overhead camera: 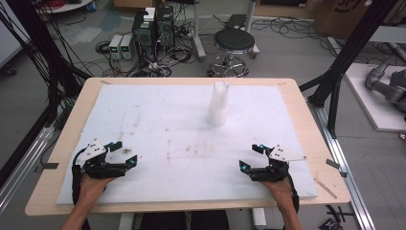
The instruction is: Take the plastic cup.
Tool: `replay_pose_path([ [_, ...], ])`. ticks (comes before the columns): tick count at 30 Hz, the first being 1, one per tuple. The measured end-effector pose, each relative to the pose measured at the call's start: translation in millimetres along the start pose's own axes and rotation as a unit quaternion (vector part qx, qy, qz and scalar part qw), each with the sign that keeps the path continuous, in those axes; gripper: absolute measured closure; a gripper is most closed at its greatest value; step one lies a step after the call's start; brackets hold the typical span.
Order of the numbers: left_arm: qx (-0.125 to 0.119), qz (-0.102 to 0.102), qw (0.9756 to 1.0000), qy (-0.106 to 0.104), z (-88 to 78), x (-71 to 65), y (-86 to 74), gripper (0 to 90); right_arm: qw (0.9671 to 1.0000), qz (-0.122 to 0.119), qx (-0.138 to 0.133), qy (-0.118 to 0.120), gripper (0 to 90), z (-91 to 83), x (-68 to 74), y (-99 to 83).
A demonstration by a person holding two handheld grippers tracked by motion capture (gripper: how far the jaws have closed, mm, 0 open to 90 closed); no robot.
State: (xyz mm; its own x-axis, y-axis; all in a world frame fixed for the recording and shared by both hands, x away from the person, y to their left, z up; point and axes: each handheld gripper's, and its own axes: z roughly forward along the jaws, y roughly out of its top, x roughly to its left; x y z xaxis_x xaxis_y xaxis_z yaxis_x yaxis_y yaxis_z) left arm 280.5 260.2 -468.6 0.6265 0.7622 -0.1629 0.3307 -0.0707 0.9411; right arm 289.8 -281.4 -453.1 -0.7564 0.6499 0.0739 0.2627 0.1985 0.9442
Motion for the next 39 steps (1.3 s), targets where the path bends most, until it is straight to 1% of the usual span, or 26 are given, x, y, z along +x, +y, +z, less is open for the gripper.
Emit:
replay_pose_path([
  [4,0.001,0.001,1.0,0.0,0.7,-0.4,0.2,11.3,0.9999,0.003,0.013,0.004,14.3,2.3,-0.8,0.9],
  [7,0.003,0.005,1.0,0.0,0.7,-0.9,0.3,11.3,0.9998,0.011,0.013,0.007,14.3,2.2,-2.0,1.0],
  [9,0.002,0.006,1.0,0.0,0.7,-1.4,0.2,11.3,0.9999,0.008,0.011,0.006,14.3,2.1,-2.3,1.0],
  [15,0.003,0.005,1.0,0.002,0.9,-1.4,0.2,11.3,0.9998,0.01,0.014,0.007,14.3,2.9,-2.7,1.3],
  [17,0.003,0.006,1.0,0.001,0.8,-1.5,0.2,11.3,0.9997,0.016,0.017,0.01,14.3,3.1,-3.3,1.5],
  [21,0.004,0.009,0.9999,-0.001,1.2,-1.6,0.4,11.4,0.9996,0.023,0.016,0.01,14.2,3.0,-5.0,1.8],
  [23,0.002,0.007,1.0,-0.004,0.8,-1.2,0.3,11.4,0.9992,0.033,0.019,0.015,14.2,3.5,-7.6,3.1],
  [24,0.002,0.007,1.0,-0.004,0.8,-1.2,0.3,11.4,0.9991,0.033,0.022,0.014,14.2,3.3,-8.4,4.8],
  [25,0.004,0.005,0.9999,-0.008,0.9,-0.3,0.4,11.4,0.9991,0.032,0.022,0.016,14.2,2.8,-9.0,7.2],
  [27,0.005,0.003,0.9999,-0.01,1.3,0.0,0.6,11.4,0.9991,0.032,0.02,0.018,14.2,1.6,-9.5,10.5],
  [28,0.008,0.002,0.9999,-0.013,1.6,0.6,0.7,11.4,0.9994,0.025,0.019,0.016,14.2,-2.4,-11.0,19.2],
  [30,0.009,0.002,0.9999,-0.014,2.2,0.4,0.8,11.4,0.9997,0.017,0.015,0.009,14.2,-7.6,-14.0,29.3],
  [33,0.011,0.006,0.9998,-0.017,2.2,0.4,1.0,11.4,0.9998,0.014,0.016,0.006,14.2,-15.2,-19.9,46.3],
  [34,0.011,0.006,0.9997,-0.02,2.4,0.3,1.0,11.4,0.9998,0.009,0.016,0.003,14.2,-17.1,-21.9,52.3],
  [39,0.016,0.009,0.9996,-0.023,3.3,-0.3,1.4,11.4,0.9996,-0.009,0.028,0.001,14.2,-22.0,-29.3,79.7],
])
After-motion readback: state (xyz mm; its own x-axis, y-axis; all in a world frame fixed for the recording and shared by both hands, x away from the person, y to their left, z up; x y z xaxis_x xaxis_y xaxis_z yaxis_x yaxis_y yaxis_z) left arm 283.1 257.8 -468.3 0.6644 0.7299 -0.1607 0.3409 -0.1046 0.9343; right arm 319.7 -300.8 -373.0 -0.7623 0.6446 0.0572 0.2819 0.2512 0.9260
